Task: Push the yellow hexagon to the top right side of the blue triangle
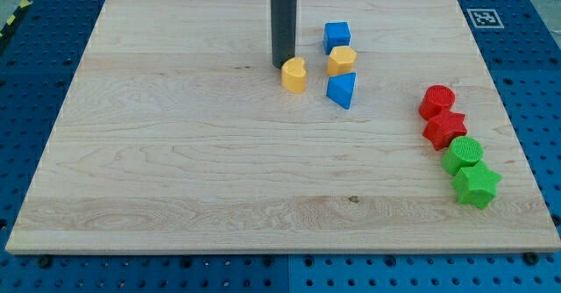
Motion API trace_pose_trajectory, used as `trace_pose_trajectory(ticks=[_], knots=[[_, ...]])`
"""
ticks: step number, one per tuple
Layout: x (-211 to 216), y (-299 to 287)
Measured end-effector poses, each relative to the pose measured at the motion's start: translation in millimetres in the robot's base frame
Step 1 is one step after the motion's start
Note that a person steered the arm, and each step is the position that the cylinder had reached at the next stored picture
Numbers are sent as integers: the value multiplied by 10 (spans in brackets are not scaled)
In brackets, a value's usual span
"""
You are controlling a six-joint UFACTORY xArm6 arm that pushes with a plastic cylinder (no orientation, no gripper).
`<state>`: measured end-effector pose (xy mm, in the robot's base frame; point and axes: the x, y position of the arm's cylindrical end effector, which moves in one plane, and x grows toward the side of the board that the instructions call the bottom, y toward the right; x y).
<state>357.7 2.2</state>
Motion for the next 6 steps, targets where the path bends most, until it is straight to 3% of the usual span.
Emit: trace_pose_trajectory(ticks=[1,2,4,6], knots=[[-275,107],[-269,447],[176,703],[236,703]])
